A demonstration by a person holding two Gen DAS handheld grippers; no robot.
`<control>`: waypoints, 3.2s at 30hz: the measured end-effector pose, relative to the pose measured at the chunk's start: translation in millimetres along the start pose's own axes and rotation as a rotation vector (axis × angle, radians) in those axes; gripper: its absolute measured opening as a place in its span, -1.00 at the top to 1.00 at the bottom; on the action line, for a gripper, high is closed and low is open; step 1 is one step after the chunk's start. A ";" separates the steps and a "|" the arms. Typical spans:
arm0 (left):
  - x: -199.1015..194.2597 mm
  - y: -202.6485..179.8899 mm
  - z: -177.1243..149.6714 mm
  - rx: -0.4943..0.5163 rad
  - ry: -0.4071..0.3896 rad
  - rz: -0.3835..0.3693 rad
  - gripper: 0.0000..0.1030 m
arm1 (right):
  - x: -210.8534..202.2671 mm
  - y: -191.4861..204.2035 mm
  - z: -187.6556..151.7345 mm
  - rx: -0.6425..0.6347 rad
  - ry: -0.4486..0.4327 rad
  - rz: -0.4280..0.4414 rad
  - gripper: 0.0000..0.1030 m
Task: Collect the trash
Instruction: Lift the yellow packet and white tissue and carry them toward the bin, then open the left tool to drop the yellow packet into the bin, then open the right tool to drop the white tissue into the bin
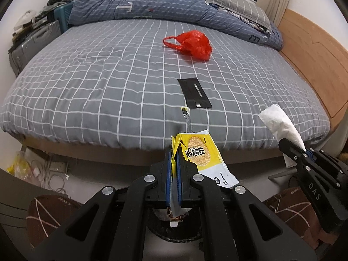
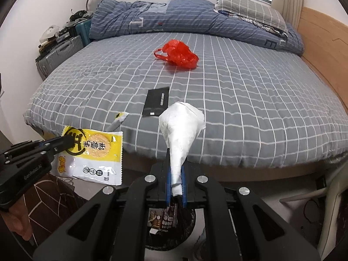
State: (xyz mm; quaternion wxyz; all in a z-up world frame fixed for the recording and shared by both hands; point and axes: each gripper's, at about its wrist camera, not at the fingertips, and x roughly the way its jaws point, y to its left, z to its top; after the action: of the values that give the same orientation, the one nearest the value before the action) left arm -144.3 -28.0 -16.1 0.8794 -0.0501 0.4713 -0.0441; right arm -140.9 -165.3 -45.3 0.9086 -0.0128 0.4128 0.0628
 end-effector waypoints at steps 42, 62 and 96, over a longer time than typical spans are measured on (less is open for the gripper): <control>101.0 19.1 -84.5 -0.040 0.234 -0.043 0.93 | 89.1 10.5 -93.1 0.046 0.253 -0.026 0.87; 168.1 -50.4 -107.6 0.070 0.347 -0.078 0.87 | 98.3 -42.3 -116.7 0.109 0.266 -0.060 0.87; 139.7 62.8 -103.5 -0.078 0.256 0.122 -0.89 | 158.1 45.0 -121.0 0.022 0.370 0.097 0.85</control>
State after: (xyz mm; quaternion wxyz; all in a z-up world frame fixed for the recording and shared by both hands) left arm -151.6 12.0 -196.4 0.8106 -0.0495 0.5832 0.0216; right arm -134.1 -113.4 -242.6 0.8132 0.0057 0.5735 0.0985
